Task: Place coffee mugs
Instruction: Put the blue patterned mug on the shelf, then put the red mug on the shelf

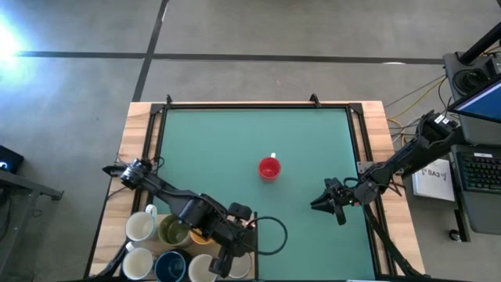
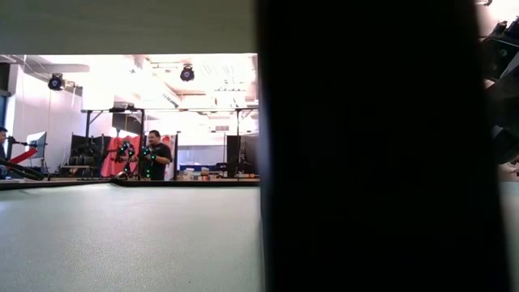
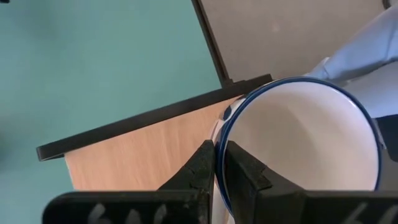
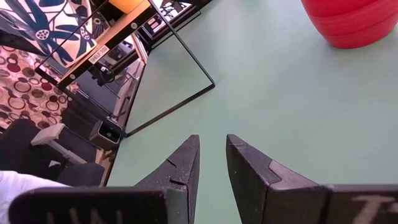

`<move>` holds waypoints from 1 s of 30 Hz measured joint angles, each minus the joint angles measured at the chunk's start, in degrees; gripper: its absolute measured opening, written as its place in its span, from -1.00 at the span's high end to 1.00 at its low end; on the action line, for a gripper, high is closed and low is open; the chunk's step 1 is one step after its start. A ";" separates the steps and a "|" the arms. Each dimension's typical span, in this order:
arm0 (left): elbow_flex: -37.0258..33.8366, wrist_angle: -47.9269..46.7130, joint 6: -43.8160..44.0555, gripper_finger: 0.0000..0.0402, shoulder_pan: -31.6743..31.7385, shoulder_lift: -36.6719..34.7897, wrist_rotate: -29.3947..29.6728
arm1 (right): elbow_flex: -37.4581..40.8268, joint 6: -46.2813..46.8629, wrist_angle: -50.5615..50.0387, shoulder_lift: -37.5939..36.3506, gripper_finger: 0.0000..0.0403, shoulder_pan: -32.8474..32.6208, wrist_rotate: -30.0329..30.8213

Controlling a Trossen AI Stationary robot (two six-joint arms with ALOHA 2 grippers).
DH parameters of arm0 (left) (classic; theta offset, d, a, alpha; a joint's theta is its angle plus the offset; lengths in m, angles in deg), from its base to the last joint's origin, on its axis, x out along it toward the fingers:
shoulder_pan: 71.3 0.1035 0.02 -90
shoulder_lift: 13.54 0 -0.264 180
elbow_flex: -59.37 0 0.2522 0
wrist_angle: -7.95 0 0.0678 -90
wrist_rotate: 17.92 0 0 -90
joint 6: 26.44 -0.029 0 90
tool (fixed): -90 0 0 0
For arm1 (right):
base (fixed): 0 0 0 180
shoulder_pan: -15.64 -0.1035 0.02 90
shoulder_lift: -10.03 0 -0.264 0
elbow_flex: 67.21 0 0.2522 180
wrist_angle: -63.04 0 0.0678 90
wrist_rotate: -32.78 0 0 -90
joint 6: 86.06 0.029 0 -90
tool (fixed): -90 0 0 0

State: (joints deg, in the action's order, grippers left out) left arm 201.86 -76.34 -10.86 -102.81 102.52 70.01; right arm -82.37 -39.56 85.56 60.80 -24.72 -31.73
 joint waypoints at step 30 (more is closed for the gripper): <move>6.26 -0.86 1.48 0.67 0.32 0.25 0.48 | -0.01 0.00 0.00 0.01 0.66 0.02 0.00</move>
State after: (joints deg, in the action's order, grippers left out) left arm 208.12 -77.19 -9.38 -102.49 102.77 70.49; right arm -82.38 -39.56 85.56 60.80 -24.70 -31.73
